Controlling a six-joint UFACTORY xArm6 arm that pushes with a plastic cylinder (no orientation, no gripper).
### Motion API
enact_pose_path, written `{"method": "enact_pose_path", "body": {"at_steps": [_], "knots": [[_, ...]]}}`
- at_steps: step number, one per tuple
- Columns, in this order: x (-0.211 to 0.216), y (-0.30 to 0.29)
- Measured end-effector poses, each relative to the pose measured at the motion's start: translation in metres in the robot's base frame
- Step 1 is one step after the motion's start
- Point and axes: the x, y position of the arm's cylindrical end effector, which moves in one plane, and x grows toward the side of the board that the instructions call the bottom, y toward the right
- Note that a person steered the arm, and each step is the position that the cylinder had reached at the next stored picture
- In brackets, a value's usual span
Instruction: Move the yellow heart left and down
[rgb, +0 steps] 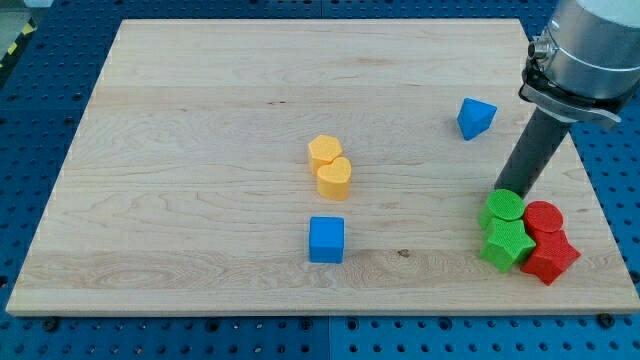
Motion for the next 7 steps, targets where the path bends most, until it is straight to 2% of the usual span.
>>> {"method": "enact_pose_path", "body": {"at_steps": [2, 4, 7], "knots": [[-0.045, -0.017], [-0.05, -0.054], [-0.052, -0.069]]}}
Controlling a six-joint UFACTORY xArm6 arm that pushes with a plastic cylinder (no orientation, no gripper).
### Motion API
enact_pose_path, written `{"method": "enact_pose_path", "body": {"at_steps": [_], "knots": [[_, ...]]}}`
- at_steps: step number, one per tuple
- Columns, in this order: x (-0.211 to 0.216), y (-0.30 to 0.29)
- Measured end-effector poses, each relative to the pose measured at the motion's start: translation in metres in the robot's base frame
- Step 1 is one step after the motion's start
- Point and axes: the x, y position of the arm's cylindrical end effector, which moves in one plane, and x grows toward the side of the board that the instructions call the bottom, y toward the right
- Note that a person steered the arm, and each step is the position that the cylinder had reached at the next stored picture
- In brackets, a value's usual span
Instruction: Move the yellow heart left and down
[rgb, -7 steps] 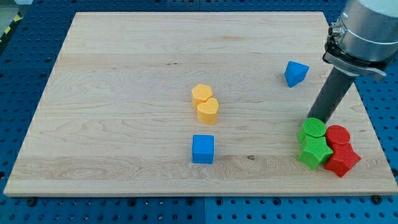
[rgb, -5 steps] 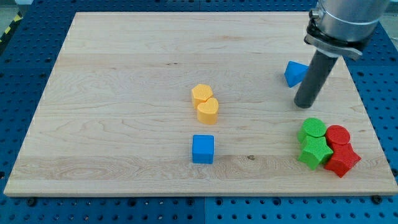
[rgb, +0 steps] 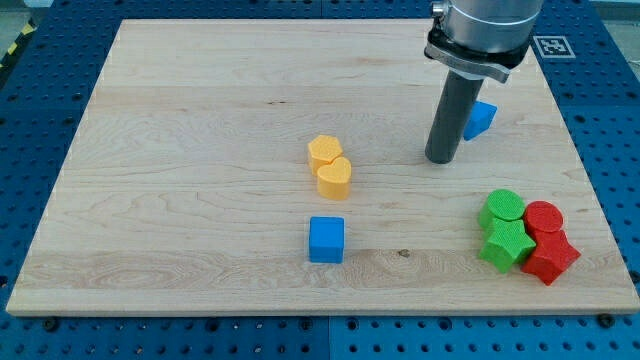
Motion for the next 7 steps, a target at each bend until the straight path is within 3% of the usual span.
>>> {"method": "enact_pose_path", "body": {"at_steps": [7], "knots": [[0.012, -0.021]]}}
